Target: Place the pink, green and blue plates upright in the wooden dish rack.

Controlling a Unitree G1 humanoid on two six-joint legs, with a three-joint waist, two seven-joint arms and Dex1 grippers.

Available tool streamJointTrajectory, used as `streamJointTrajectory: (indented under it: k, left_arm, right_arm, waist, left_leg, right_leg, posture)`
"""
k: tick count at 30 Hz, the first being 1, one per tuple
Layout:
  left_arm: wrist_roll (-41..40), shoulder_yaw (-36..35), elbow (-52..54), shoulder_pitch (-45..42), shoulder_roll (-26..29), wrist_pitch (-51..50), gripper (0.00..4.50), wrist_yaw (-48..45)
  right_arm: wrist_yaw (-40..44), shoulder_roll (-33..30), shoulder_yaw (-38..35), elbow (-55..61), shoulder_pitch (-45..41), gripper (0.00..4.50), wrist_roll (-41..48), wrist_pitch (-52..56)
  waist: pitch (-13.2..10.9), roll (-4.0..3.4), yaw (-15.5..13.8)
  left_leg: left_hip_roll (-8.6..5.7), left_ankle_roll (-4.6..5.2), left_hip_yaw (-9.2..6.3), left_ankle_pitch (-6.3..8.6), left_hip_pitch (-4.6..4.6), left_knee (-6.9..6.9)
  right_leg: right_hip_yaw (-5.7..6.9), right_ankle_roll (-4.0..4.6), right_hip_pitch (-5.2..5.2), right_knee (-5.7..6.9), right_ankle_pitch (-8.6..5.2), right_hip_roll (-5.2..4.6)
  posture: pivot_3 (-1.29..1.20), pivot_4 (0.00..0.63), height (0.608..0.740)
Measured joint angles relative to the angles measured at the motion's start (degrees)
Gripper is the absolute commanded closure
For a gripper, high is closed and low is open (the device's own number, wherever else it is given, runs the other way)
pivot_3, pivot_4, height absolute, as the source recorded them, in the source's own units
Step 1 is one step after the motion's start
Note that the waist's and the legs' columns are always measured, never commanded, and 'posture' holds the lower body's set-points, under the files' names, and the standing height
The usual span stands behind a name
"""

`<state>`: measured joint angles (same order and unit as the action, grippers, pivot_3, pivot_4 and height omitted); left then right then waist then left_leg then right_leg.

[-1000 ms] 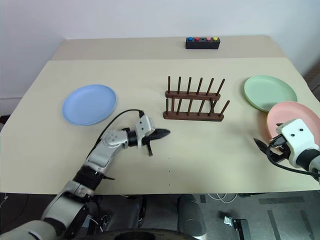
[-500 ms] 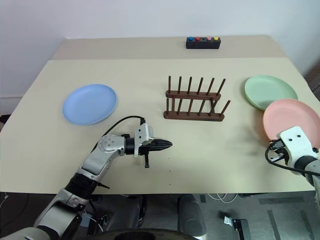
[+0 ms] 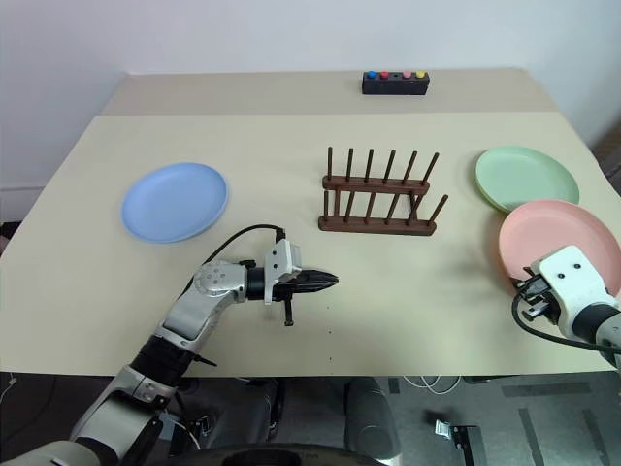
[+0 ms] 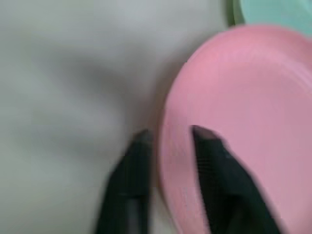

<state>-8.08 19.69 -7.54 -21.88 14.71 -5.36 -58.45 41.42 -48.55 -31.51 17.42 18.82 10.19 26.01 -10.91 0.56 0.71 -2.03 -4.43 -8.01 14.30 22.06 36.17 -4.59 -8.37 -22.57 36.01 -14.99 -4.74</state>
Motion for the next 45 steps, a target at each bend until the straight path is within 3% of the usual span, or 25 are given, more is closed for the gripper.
streamJointTrajectory:
  k: [1,12,15,20,31,36,40,45]
  left_arm:
    - [0.07,0.01,-0.28,-0.06,-0.04,0.05,4.50,0.00]
    - [0.16,0.37,-0.36,-0.07,-0.26,0.11,4.50,0.20]
    - [0.17,0.38,-0.35,-0.07,-0.24,0.11,4.50,0.35]
    - [0.17,0.38,-0.35,-0.07,-0.10,0.11,4.50,0.87]
    - [0.16,0.38,-0.35,-0.11,-0.03,0.11,4.50,1.05]
    - [0.15,0.39,-0.43,-0.28,-0.05,0.28,4.50,0.93]
    - [0.15,0.38,-1.22,-0.42,-0.10,0.78,4.50,0.83]
    - [0.03,0.26,-1.70,-1.03,-0.21,1.03,4.50,0.87]
  right_arm:
    - [0.21,-0.05,-0.02,0.39,0.73,1.17,-0.30,-0.28]
    - [-0.80,0.20,2.75,-0.93,0.25,1.17,-3.03,-1.09]
    - [-2.89,0.21,4.33,-3.91,-1.27,2.00,-4.88,-1.24]
    - [-4.13,0.20,4.94,-5.57,-1.26,4.46,-6.69,-1.80]
    - [-2.61,-1.08,3.48,-0.94,1.83,4.46,-8.35,-2.71]
    - [-0.60,-3.56,-1.23,2.73,-0.09,4.46,-8.28,-4.44]
    - [0.93,-5.34,-3.92,5.32,-6.06,4.46,-5.88,-6.94]
    - [1.17,-3.83,-2.58,6.97,-25.67,4.46,8.24,-3.83]
  waist:
    - [0.00,0.00,-0.02]
    - [0.00,0.01,0.01]
    - [0.00,-0.01,-0.02]
    - [0.01,-0.01,-0.04]
    - [0.01,-0.02,0.05]
    - [0.01,-0.03,0.09]
    - [0.00,-0.01,0.04]
    - [-0.04,0.00,0.30]
  left_leg:
    - [0.00,0.00,0.00,0.00,0.00,0.00]
    - [0.00,0.00,0.00,0.00,0.04,0.02]
    - [0.00,0.00,0.00,0.00,0.05,0.02]
    - [0.00,0.00,-0.01,0.00,0.09,0.02]
    - [0.00,0.00,0.00,0.00,0.09,0.03]
    - [0.00,0.00,0.01,0.00,0.09,0.02]
    - [0.00,0.00,0.00,0.00,0.10,0.04]
    - [0.02,0.00,-0.02,0.00,0.09,0.01]
  right_leg:
    - [0.00,0.00,0.00,0.00,0.00,0.00]
    - [0.00,0.01,-0.03,-0.01,0.00,0.00]
    - [0.00,0.02,-0.04,0.00,0.00,-0.01]
    - [0.00,0.01,-0.08,0.00,0.00,0.00]
    - [0.00,-0.01,-0.08,0.00,0.01,0.00]
    - [0.00,-0.03,-0.09,0.01,0.02,0.00]
    - [0.00,-0.04,-0.08,0.00,0.03,0.00]
    - [0.02,-0.02,-0.10,0.02,0.04,0.02]
  posture:
    - [0.00,0.150,0.740]
    - [0.00,0.150,0.740]
    - [0.00,0.150,0.740]
    - [0.00,0.150,0.740]
    - [0.00,0.150,0.740]
    - [0.00,0.150,0.740]
    - [0.00,0.150,0.740]
    - [0.00,0.150,0.740]
